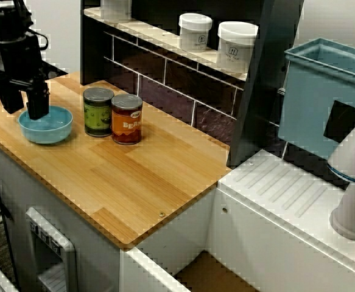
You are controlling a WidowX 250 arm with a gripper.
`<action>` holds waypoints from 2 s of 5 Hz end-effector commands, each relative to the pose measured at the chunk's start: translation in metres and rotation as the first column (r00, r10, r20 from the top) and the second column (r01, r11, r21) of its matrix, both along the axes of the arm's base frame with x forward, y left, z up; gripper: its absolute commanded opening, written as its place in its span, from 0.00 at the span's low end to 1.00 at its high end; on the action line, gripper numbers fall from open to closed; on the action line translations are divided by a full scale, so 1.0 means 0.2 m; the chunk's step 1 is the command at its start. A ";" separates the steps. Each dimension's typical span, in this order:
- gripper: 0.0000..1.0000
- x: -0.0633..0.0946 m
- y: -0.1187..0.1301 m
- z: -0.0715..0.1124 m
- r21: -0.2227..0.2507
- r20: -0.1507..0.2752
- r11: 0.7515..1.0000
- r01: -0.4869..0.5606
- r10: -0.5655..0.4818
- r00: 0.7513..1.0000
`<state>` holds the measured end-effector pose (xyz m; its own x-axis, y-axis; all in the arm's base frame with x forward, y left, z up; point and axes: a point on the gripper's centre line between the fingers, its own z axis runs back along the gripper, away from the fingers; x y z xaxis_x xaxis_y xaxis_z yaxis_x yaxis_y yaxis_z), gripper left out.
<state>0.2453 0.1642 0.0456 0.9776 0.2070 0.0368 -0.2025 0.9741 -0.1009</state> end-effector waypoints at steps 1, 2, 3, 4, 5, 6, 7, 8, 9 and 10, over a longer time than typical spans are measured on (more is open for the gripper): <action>1.00 0.09 0.15 0.01 0.046 0.018 0.998 -0.032 0.031 0.999; 1.00 0.09 0.19 0.02 0.048 0.011 0.998 -0.039 0.039 0.999; 1.00 0.10 0.21 0.03 0.050 0.009 0.998 -0.038 0.037 0.999; 1.00 0.12 0.22 0.05 0.061 0.012 0.997 -0.038 0.037 0.999; 1.00 0.14 0.25 0.06 0.078 0.015 0.996 -0.030 0.029 0.999; 1.00 0.15 0.25 0.06 0.110 0.009 0.994 0.004 -0.005 1.000; 1.00 0.15 0.22 0.06 0.155 0.017 0.983 0.096 -0.100 0.995; 1.00 0.13 0.17 0.12 0.181 0.022 0.960 0.215 -0.223 0.975; 1.00 0.11 0.14 0.20 0.195 0.018 0.927 0.320 -0.329 0.944; 1.00 0.13 0.12 0.25 0.197 -0.002 0.839 0.507 -0.517 0.856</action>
